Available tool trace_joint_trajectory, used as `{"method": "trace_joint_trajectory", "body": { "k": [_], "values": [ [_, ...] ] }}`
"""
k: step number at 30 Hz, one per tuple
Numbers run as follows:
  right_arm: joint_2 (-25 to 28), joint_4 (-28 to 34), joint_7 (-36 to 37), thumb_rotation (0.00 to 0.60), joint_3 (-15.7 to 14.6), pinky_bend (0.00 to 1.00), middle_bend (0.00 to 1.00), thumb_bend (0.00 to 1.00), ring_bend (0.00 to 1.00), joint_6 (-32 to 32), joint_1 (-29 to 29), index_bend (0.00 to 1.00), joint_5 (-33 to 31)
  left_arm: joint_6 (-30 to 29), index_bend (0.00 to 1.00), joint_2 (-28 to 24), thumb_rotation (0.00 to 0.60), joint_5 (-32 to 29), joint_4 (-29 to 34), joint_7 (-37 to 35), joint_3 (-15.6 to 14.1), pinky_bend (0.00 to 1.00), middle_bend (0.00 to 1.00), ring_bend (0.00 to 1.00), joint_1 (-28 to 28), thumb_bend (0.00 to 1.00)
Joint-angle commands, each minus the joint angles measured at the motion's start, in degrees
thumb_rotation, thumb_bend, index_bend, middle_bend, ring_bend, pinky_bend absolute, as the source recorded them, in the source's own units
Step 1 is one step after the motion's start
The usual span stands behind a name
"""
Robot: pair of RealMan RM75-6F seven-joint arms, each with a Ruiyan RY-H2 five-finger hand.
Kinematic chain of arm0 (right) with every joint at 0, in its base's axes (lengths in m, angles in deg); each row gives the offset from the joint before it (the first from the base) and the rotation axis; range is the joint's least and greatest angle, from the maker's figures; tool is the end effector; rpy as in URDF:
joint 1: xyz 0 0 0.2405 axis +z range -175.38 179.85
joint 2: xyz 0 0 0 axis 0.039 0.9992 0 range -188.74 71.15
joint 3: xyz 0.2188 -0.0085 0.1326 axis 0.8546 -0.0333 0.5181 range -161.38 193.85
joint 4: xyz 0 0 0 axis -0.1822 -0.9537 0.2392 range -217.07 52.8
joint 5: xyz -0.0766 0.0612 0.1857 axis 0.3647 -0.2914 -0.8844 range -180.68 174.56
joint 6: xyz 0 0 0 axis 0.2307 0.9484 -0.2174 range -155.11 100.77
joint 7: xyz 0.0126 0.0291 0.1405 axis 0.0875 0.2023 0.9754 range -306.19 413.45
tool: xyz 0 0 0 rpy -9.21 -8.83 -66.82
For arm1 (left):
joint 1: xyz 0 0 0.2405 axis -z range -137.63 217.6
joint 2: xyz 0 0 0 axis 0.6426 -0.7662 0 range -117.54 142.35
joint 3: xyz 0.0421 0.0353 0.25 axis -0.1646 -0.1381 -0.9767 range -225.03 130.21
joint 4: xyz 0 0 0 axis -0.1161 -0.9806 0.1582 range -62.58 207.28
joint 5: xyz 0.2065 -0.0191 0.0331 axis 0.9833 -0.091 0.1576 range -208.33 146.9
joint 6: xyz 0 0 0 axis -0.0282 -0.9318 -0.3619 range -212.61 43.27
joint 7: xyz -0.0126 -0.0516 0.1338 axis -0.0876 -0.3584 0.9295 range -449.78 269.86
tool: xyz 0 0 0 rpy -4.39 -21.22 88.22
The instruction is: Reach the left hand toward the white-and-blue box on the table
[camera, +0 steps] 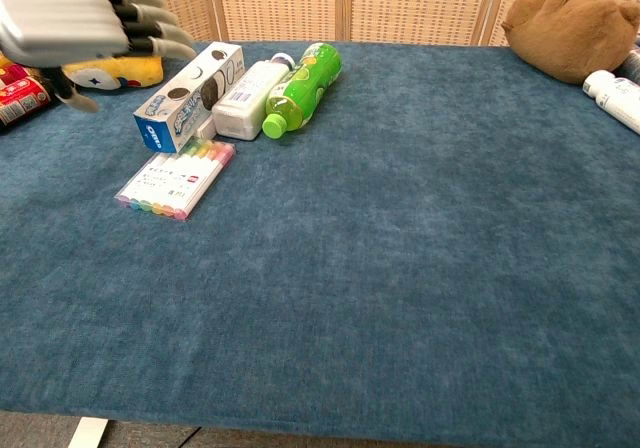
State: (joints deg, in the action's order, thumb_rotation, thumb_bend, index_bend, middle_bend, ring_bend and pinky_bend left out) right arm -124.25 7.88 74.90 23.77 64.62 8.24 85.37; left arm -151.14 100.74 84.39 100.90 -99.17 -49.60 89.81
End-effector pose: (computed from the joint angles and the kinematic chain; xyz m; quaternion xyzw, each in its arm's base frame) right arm -0.2936 -0.2014 0.1803 0.5035 -0.4089 0.5616 0.5138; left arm -0.2166 0.4312 0.0726 -0.8791 0.0807 -0.2487 0.3984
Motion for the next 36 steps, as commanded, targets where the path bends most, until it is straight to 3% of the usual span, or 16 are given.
{"method": "trace_joint_trajectory", "body": {
  "k": [1, 12, 13, 15, 16, 17, 18, 19, 21, 22, 30, 36],
  "values": [
    [0.1, -0.1, 0.2, 0.600, 0.2, 0.00, 0.00, 0.07, 0.00, 0.1, -0.1, 0.00, -0.3, 2.3, 0.00, 2.8, 0.600, 0.5, -3.2, -0.4, -2.5, 0.00, 0.00, 0.00, 2.4, 0.00],
    [0.8, 0.0, 2.6, 0.600, 0.8, 0.00, 0.00, 0.07, 0.00, 0.4, -0.4, 0.00, -0.8, 4.3, 0.00, 8.4, 0.600, -0.7, -9.0, -0.8, -6.5, 0.00, 0.00, 0.00, 5.3, 0.00],
    [0.9, 0.1, 2.8, 0.600, 0.9, 0.00, 0.00, 0.07, 0.00, 0.4, -0.5, 0.00, -0.9, 4.2, 0.03, 8.7, 0.600, -0.7, -9.3, -0.7, -6.8, 0.00, 0.00, 0.00, 5.5, 0.00],
    [1.1, 0.3, 3.4, 0.600, 1.0, 0.00, 0.00, 0.07, 0.00, 0.6, -0.6, 0.00, -0.9, 3.4, 0.19, 9.3, 0.600, -0.8, -9.8, -0.9, -7.4, 0.04, 0.00, 0.00, 5.8, 0.00],
    [1.2, 0.4, 3.7, 0.600, 1.1, 0.00, 0.00, 0.08, 0.00, 0.7, -0.6, 0.00, -0.9, 2.5, 0.32, 9.6, 0.600, -0.9, -10.0, -1.1, -7.5, 0.14, 0.07, 0.06, 5.9, 0.00],
    [1.3, 0.5, 4.2, 0.600, 1.1, 0.00, 0.00, 0.08, 0.00, 0.8, -0.7, 0.00, -0.9, 1.5, 0.47, 9.9, 0.600, -0.9, -10.4, -1.3, -7.9, 0.32, 0.23, 0.20, 6.0, 0.00],
    [1.4, 0.6, 4.5, 0.600, 1.2, 0.00, 0.00, 0.08, 0.00, 0.9, -0.7, 0.00, -0.8, 0.7, 0.56, 10.2, 0.600, -0.8, -10.8, -1.3, -8.2, 0.43, 0.35, 0.29, 6.1, 0.00],
    [1.5, 0.7, 4.9, 0.600, 1.2, 0.00, 0.00, 0.08, 0.00, 0.9, -0.7, 0.00, -0.8, -0.1, 0.68, 10.5, 0.600, -0.8, -11.2, -1.2, -8.4, 0.56, 0.53, 0.44, 6.1, 0.00],
    [1.6, 0.8, 5.4, 0.600, 1.3, 0.00, 0.00, 0.08, 0.00, 1.1, -0.8, 0.00, -0.8, -1.4, 0.86, 11.1, 0.600, -0.7, -12.3, -0.8, -9.0, 0.66, 0.74, 0.58, 6.2, 0.00],
    [1.6, 0.8, 5.4, 0.600, 1.3, 0.00, 0.00, 0.09, 0.00, 1.2, -0.9, 0.00, -0.8, -1.9, 0.91, 11.3, 0.600, -0.8, -12.5, -0.7, -9.2, 0.67, 0.79, 0.61, 6.2, 0.00],
    [2.0, 1.5, 6.5, 0.600, 1.2, 0.00, 0.00, 0.09, 0.00, 1.5, -1.0, 0.00, -0.1, -6.1, 0.93, 10.9, 0.600, -2.6, -12.1, 0.2, -9.3, 0.68, 0.81, 0.63, 6.2, 0.00],
    [2.7, 2.8, 7.1, 0.600, 0.9, 0.00, 0.00, 0.09, 0.00, 2.3, -1.4, 0.00, 0.9, -11.9, 0.93, 6.7, 0.600, -4.3, -7.2, 2.6, -8.1, 0.69, 0.81, 0.64, 6.7, 0.00]
  ]
}}
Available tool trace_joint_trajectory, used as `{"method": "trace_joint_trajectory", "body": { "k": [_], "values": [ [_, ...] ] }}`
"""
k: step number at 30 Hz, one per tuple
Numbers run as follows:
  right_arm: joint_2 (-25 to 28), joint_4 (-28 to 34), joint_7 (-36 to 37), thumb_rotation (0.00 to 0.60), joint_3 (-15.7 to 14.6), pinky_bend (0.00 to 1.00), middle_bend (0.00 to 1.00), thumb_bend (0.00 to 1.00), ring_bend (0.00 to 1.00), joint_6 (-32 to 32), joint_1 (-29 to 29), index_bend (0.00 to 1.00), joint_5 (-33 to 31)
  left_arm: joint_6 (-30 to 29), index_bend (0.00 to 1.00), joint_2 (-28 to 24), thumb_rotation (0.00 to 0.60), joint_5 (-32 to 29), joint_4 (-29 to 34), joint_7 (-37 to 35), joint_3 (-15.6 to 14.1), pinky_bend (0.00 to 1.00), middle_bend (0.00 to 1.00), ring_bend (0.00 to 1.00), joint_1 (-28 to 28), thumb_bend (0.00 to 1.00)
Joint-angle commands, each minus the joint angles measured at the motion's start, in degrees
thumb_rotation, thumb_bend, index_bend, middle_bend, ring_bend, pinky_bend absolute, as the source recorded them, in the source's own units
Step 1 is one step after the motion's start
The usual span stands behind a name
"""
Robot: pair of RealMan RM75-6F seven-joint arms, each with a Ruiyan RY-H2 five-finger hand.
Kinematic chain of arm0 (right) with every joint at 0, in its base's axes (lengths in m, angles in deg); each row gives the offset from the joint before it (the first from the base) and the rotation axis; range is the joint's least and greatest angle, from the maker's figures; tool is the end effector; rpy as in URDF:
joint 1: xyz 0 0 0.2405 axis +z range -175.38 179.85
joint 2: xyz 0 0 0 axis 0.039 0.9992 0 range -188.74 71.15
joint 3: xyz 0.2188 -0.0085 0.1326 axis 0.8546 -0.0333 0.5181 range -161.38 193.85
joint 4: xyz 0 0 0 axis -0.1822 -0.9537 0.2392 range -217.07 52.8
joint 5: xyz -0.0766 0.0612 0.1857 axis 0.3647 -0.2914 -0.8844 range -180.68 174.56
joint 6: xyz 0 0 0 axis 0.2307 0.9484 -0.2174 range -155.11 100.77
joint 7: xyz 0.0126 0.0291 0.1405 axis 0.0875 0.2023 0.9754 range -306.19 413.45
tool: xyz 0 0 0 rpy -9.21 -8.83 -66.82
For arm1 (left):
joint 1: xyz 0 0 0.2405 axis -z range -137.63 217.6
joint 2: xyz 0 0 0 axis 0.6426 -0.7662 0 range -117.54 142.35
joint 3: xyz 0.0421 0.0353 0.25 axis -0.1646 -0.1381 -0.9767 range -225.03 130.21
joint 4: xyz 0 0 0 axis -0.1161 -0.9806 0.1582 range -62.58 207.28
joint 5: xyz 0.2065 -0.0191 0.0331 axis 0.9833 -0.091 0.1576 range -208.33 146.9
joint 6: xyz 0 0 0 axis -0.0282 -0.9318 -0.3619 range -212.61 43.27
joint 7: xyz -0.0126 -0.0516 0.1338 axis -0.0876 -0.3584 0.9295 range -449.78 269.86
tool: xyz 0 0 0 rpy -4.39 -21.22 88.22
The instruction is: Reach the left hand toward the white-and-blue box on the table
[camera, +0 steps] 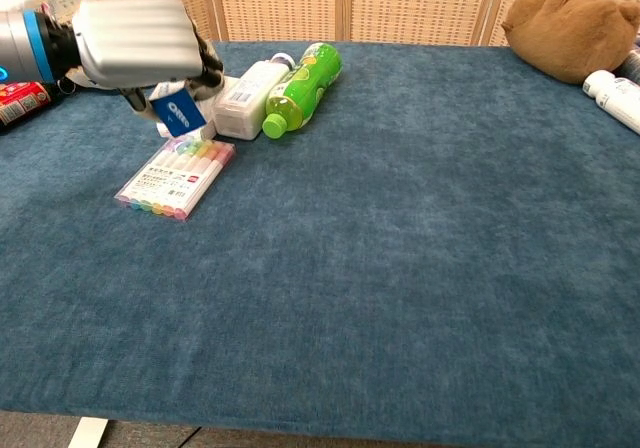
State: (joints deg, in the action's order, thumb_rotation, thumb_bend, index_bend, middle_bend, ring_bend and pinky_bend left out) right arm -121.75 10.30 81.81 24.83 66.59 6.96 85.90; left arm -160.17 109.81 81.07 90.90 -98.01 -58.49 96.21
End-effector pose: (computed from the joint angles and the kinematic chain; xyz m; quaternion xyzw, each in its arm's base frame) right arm -0.2878 -0.1964 0.1968 0.4707 -0.4228 0.6038 0.4848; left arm -0.1647 0.4307 0.0310 -0.8746 0.1822 -0.2956 0.3384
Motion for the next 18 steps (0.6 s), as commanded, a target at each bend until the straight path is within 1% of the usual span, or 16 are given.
{"method": "trace_joint_trajectory", "body": {
  "k": [1, 4, 7, 8, 14, 18],
  "values": [
    [0.3, 0.7, 0.2, 0.600, -0.2, 0.00, 0.00, 0.09, 0.00, 0.5, -0.2, 0.00, 0.6, -3.8, 0.93, -3.4, 0.600, -1.1, 4.1, 2.1, 1.1, 0.69, 0.81, 0.64, 0.5, 0.00],
    [0.7, 1.4, 0.5, 0.600, -0.4, 0.00, 0.00, 0.09, 0.00, 1.0, -0.4, 0.00, 1.3, -6.3, 0.93, -7.3, 0.600, -1.8, 9.4, 4.5, 2.1, 0.69, 0.81, 0.64, 1.0, 0.00],
    [1.1, 2.0, 0.8, 0.600, -0.6, 0.00, 0.00, 0.09, 0.00, 1.4, -0.6, 0.00, 1.9, -7.6, 0.92, -12.3, 0.600, -2.2, 16.5, 7.9, 3.0, 0.69, 0.81, 0.64, 1.7, 0.00],
    [1.2, 2.4, 1.0, 0.600, -0.7, 0.00, 0.00, 0.09, 0.00, 1.6, -0.7, 0.00, 2.2, -7.7, 0.92, -14.5, 0.600, -2.5, 19.9, 9.4, 3.4, 0.69, 0.81, 0.65, 1.9, 0.00],
    [2.2, 3.7, 2.1, 0.600, -1.0, 0.00, 0.00, 0.09, 0.00, 2.9, -1.1, 0.00, 3.6, -7.2, 0.92, -26.0, 0.600, -3.5, 37.4, 17.5, 5.8, 0.69, 0.80, 0.65, 2.5, 0.00],
    [2.8, 4.4, 2.9, 0.600, -1.1, 0.00, 0.00, 0.09, 0.00, 3.7, -1.5, 0.00, 4.1, -6.5, 0.92, -33.0, 0.600, -4.0, 46.9, 21.6, 7.6, 0.69, 0.80, 0.65, 2.7, 0.00]
  ]
}}
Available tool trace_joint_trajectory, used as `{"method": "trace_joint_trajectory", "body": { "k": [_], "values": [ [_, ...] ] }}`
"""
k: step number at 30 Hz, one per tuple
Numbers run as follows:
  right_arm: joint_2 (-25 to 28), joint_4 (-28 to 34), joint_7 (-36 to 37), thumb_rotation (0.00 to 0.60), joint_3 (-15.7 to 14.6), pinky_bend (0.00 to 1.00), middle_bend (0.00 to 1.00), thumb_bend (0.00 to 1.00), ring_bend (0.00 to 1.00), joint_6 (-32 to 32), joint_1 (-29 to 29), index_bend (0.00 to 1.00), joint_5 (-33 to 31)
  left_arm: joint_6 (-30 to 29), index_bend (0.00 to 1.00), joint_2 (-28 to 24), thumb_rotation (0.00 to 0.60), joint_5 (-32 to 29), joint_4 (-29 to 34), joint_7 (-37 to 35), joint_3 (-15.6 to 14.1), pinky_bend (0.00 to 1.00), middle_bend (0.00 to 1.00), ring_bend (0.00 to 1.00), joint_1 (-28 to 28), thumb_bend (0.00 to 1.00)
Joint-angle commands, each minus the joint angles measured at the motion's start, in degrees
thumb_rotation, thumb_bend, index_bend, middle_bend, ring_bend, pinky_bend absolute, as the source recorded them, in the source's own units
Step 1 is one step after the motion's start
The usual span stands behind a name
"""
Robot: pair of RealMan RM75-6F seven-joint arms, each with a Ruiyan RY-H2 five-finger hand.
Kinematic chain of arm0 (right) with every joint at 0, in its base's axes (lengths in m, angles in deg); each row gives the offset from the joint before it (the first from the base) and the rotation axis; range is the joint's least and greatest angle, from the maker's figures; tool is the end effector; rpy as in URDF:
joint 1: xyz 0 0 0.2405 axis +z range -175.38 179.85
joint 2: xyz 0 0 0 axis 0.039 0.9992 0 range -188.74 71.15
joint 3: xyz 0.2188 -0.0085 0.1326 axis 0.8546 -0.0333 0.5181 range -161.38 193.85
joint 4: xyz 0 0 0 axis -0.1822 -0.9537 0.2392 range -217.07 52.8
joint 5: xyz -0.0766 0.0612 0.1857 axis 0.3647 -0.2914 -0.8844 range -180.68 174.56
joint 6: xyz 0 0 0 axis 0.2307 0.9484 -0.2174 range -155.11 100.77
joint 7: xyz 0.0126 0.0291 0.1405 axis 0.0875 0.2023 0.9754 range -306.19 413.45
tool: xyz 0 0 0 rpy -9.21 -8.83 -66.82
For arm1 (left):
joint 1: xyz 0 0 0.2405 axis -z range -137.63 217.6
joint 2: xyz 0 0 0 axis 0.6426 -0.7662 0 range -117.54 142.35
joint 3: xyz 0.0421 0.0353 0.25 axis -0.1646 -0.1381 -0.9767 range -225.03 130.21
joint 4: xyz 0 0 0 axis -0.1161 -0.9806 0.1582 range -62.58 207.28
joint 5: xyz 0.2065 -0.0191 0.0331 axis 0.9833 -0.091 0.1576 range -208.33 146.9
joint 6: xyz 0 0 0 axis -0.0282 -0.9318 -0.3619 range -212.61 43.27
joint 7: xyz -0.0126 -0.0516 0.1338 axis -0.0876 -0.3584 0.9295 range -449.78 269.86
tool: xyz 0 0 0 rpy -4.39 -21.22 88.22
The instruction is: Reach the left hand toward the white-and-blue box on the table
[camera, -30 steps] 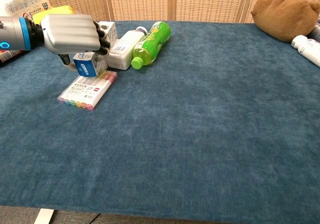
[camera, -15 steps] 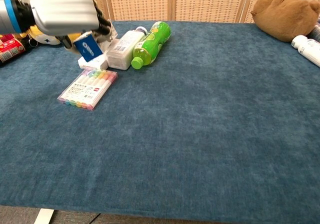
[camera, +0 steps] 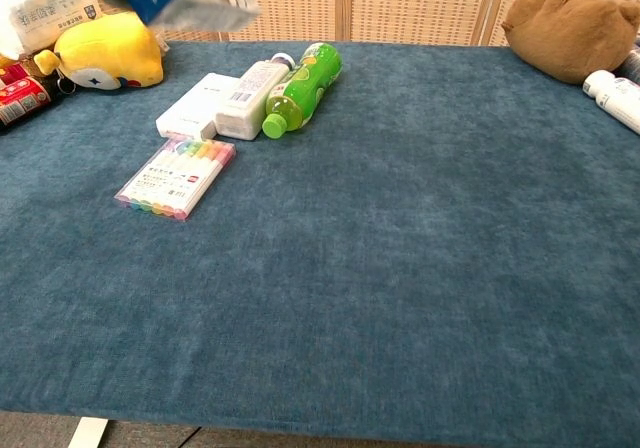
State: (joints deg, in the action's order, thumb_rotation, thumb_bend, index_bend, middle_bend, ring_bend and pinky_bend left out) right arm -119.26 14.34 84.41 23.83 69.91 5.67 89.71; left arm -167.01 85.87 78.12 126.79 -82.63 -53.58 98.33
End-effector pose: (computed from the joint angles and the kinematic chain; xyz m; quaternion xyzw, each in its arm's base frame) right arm -0.2710 -0.1832 0.2050 0.4672 -0.4218 0.6343 0.4488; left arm -0.1160 0.4004 0.1234 -0.8135 0.2299 -0.3880 0.3671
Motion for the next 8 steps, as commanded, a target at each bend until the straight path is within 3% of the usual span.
{"method": "trace_joint_trajectory", "body": {
  "k": [1, 8],
  "values": [
    [0.4, 0.5, 0.5, 0.600, -0.1, 0.00, 0.00, 0.09, 0.00, 0.6, -0.3, 0.00, 0.5, 0.5, 0.92, -10.4, 0.600, -1.1, 12.8, 6.9, 3.1, 0.69, 0.80, 0.65, 0.6, 0.00],
    [1.0, 1.1, 1.1, 0.600, -0.3, 0.00, 0.00, 0.09, 0.00, 1.6, -0.6, 0.00, 1.3, 2.4, 0.92, -17.6, 0.600, -1.2, 21.6, 10.3, 5.8, 0.71, 0.80, 0.65, 0.3, 0.00]
  ]
}}
